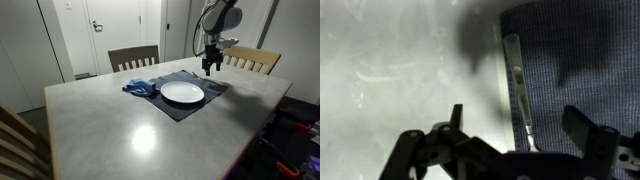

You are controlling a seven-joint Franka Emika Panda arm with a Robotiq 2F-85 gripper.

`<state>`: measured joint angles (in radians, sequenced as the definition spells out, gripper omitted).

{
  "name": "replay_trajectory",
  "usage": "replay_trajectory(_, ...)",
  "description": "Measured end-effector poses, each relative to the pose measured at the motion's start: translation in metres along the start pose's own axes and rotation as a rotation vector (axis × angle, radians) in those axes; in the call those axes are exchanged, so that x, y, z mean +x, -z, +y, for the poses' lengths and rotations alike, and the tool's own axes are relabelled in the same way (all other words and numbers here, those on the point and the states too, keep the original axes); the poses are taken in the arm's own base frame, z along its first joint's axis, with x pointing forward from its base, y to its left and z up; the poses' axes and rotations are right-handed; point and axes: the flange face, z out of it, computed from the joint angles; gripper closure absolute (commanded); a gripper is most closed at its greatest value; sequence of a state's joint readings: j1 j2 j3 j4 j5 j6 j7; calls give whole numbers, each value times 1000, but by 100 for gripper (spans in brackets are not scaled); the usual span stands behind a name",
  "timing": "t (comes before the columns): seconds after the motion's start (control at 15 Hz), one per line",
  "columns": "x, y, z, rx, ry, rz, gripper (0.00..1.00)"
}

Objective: Put the silver fork on top of the white plate

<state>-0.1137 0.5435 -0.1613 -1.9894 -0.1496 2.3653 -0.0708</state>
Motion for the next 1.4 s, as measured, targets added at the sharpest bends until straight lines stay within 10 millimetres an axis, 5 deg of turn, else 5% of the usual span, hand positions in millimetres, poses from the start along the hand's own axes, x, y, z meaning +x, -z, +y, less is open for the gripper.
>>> replay_trajectory(0.67, 6, -35, -10, -18, 74, 48, 0)
replay_trajectory(1.33, 7, -33, -17, 2, 84, 56, 0)
replay_trajectory(1.4, 8, -32, -18, 5, 82, 58, 7)
